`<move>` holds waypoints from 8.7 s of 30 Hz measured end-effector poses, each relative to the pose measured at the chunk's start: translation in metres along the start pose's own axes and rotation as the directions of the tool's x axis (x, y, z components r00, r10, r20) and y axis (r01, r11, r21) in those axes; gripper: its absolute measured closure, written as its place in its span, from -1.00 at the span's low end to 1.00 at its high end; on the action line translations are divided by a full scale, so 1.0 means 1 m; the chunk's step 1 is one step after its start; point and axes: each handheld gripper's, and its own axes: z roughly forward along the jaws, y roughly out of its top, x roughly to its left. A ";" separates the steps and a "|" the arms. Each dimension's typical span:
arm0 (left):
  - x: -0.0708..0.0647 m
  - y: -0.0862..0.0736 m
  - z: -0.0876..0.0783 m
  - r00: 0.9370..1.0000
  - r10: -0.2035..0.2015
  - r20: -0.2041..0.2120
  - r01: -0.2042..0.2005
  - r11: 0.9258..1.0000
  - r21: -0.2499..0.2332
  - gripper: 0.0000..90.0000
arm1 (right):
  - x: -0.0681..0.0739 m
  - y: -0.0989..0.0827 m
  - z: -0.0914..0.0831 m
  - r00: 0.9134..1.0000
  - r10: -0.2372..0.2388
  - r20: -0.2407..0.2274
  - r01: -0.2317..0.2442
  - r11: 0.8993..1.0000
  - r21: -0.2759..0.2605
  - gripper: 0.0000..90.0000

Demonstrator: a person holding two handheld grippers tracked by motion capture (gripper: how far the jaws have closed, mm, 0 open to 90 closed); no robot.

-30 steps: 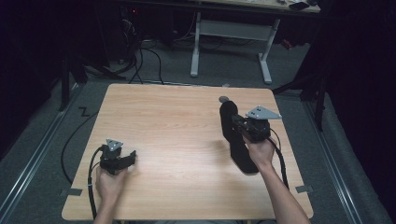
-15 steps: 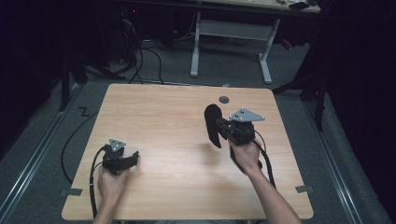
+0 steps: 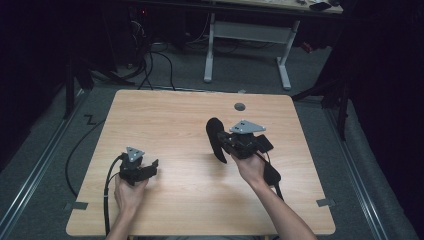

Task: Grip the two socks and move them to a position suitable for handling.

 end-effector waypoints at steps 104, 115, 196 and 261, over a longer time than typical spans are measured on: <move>-0.097 0.061 0.018 0.943 0.109 0.314 -0.112 0.994 -0.008 -0.09 | 0.056 -0.071 0.035 0.947 -0.032 -0.320 0.095 0.979 0.183 0.69; -0.118 0.054 0.023 0.928 0.157 0.337 -0.172 0.985 0.015 -0.10 | 0.008 -0.074 -0.010 0.978 0.075 -0.194 -0.061 0.995 0.078 0.60; -0.073 0.037 -0.016 0.973 0.105 0.205 -0.124 0.989 0.085 0.37 | -0.034 -0.068 0.054 0.994 0.019 0.108 -0.050 0.957 0.286 0.66; -0.126 0.020 0.026 0.925 0.281 0.258 -0.328 0.930 0.165 0.18 | -0.040 -0.063 0.070 0.987 0.125 0.104 -0.150 0.945 0.291 0.36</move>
